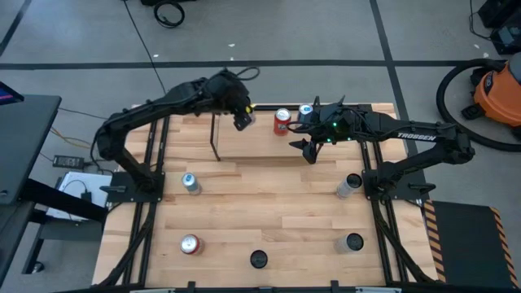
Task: Place canned beverage on shelf
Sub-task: Put the top white and pink soda can on the shelf
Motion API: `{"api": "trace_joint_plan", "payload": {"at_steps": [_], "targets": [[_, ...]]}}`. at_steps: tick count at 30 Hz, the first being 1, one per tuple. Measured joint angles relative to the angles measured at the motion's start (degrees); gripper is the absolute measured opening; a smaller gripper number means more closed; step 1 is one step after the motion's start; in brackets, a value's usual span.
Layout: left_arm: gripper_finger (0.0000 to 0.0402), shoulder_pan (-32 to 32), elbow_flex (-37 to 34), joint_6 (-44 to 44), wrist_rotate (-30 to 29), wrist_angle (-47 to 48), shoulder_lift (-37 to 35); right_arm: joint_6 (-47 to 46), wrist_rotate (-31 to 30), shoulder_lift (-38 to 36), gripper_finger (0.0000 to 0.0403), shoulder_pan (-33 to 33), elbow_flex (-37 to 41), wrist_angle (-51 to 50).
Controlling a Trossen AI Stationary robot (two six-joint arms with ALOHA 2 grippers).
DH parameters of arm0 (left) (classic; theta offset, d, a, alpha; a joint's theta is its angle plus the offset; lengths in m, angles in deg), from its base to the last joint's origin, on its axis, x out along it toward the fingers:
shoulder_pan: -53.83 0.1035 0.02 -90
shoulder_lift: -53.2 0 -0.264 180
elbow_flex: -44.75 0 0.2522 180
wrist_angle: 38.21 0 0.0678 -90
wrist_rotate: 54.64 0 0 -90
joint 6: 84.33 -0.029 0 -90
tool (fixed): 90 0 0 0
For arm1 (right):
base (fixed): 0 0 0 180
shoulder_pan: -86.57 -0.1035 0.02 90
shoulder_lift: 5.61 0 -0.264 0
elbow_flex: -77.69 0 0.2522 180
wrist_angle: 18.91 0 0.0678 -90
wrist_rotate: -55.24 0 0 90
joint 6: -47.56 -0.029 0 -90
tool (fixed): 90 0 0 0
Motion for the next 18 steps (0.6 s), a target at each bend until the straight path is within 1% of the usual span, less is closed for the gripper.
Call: {"api": "trace_joint_plan", "payload": {"at_steps": [4, 8, 15, 18], "targets": [[0.0257, -0.6, 0.0, -1.7, 0.8, -1.1, 1.8, 0.0, 0.0, 0.0, 0.0246, 0.0, 0.0, 0.0], [0.0257, -0.2, 0.0, -1.7, 3.9, -1.4, 3.4, 0.0, 0.0, 0.0, 0.0246, 0.0, 0.0, 0.0], [0.0257, 0.4, 0.0, -2.5, 4.3, -1.6, 5.5, 0.0, 0.0, 0.0, 0.0247, 0.0, 0.0, 0.0], [0.0257, 0.9, -0.1, -2.6, 5.8, -1.7, 6.1, 0.0, 0.0, 0.0, 0.0247, 0.0, 0.0, 0.0]]}}
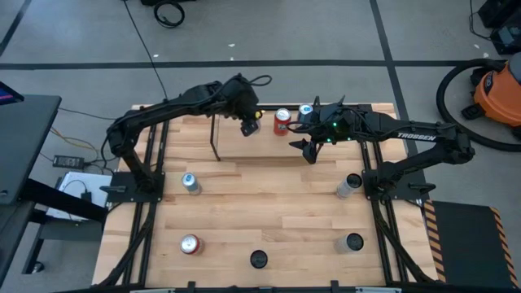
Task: Place canned beverage on shelf
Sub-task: Put the top white and pink soda can on the shelf
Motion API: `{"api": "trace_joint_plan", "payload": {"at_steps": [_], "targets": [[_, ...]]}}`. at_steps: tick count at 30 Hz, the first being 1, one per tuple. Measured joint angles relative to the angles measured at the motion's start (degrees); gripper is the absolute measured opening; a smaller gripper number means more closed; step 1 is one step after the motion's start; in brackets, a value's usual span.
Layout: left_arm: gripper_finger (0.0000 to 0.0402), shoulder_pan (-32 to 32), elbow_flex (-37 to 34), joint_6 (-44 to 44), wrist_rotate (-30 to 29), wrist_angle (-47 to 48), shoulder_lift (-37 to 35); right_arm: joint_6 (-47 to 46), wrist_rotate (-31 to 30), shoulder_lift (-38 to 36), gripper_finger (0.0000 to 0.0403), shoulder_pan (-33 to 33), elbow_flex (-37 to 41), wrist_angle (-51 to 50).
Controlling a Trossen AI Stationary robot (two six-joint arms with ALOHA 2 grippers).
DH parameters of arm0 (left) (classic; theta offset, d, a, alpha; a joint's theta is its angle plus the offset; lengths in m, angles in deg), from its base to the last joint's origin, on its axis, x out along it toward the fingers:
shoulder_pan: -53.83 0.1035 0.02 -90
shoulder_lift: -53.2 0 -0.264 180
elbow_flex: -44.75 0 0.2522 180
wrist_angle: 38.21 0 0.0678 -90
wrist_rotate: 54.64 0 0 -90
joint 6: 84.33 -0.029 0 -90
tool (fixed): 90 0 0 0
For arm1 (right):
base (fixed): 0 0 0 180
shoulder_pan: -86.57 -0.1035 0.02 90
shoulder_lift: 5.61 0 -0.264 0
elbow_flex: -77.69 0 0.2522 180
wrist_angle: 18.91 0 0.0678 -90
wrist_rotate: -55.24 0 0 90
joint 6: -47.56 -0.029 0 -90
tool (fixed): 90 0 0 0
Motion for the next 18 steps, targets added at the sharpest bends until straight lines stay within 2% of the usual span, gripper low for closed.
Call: {"api": "trace_joint_plan", "payload": {"at_steps": [18], "targets": [[0.0257, 2.2, -0.1, 0.9, 3.3, -1.4, 5.3, -0.6, 0.2, 0.0, 0.0247, 0.0, 0.0, 0.0]]}}
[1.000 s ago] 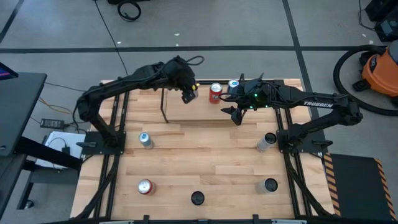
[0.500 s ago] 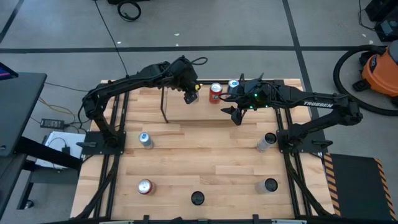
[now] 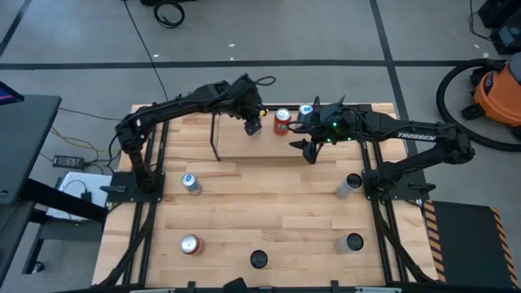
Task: Place canned beverage on shelf
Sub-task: Put the top white and pink soda can on the shelf
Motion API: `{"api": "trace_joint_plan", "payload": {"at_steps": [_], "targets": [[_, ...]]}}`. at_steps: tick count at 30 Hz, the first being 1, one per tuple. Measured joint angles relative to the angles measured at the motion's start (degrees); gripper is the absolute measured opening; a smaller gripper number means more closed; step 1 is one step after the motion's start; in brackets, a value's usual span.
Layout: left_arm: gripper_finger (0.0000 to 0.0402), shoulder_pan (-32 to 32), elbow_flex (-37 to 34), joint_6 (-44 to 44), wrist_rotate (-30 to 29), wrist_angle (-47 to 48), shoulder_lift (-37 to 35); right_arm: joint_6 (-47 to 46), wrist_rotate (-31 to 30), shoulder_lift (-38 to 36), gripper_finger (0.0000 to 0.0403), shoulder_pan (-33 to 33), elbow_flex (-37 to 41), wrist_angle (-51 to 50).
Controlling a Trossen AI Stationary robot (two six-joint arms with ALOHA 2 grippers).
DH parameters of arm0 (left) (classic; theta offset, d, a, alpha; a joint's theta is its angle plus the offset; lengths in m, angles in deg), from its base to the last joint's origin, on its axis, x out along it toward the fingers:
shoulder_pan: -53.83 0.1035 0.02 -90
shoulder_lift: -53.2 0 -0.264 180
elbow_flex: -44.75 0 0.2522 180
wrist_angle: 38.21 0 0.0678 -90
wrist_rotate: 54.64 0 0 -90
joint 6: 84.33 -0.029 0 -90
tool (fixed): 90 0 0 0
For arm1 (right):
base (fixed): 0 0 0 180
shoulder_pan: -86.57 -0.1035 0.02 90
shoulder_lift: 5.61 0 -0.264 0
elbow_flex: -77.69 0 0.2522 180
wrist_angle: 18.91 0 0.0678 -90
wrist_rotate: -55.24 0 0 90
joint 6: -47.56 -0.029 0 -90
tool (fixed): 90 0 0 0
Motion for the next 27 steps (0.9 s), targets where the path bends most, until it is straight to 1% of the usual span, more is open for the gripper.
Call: {"api": "trace_joint_plan", "payload": {"at_steps": [6, 14, 24, 27], "targets": [[0.0257, -0.1, 0.0, 0.1, 0.9, -0.8, 1.3, 0.0, 0.2, 0.0, 0.0247, 0.0, 0.0, -0.2], [0.0258, 0.6, 0.0, -0.2, 1.0, -0.9, 1.3, 0.0, 0.3, 0.0, 0.0247, -0.4, 0.0, -0.4], [0.0293, 1.8, 0.0, -0.5, 1.0, -0.6, 1.4, 0.0, 0.3, 0.0, 0.0247, -0.4, 0.0, -0.4], [0.0297, 1.7, 0.0, -2.0, 2.3, -0.6, 1.4, 0.0, 0.3, 0.0, 0.0247, -0.4, 0.0, -0.4]]}}
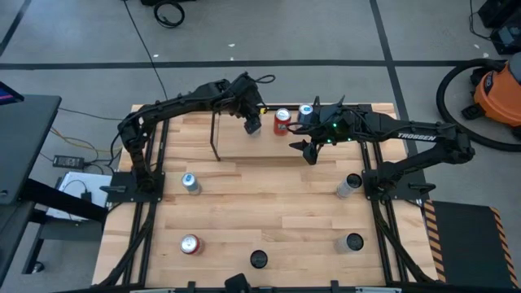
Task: Place canned beverage on shelf
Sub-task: Put the top white and pink soda can on the shelf
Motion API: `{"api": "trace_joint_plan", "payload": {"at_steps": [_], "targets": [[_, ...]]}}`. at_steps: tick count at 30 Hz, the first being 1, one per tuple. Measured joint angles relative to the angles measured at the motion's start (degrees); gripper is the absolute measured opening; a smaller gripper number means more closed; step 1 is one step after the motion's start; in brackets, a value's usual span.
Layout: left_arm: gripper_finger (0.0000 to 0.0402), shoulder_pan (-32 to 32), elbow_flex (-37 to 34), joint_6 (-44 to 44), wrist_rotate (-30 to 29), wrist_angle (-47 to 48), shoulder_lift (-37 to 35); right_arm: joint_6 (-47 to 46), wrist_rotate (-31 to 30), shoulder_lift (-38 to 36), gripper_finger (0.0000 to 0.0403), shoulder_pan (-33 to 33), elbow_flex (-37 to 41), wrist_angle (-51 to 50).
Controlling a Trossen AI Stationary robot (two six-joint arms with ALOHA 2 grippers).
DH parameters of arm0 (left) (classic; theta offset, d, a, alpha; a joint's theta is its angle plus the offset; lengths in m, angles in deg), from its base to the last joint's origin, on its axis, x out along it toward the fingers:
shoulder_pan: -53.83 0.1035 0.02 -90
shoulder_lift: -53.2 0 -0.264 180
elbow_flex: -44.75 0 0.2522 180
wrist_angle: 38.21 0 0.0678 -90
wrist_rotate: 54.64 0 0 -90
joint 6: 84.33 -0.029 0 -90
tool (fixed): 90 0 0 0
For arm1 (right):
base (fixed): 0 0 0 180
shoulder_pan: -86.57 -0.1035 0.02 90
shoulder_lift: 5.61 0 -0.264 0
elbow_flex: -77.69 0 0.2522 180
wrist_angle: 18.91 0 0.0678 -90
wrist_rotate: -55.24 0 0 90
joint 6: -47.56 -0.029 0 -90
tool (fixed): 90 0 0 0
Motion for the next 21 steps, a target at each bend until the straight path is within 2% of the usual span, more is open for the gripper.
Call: {"api": "trace_joint_plan", "payload": {"at_steps": [4, 21], "targets": [[0.0299, 0.0, 0.1, -0.2, 2.5, -0.1, -0.1, 0.0, 0.0, 0.0, 0.0247, 0.0, 0.0, 0.0], [0.0300, 0.7, 0.6, -0.4, 2.6, 0.2, -0.4, 0.0, 0.0, 0.0, 0.0247, 0.0, 0.0, 0.0]]}}
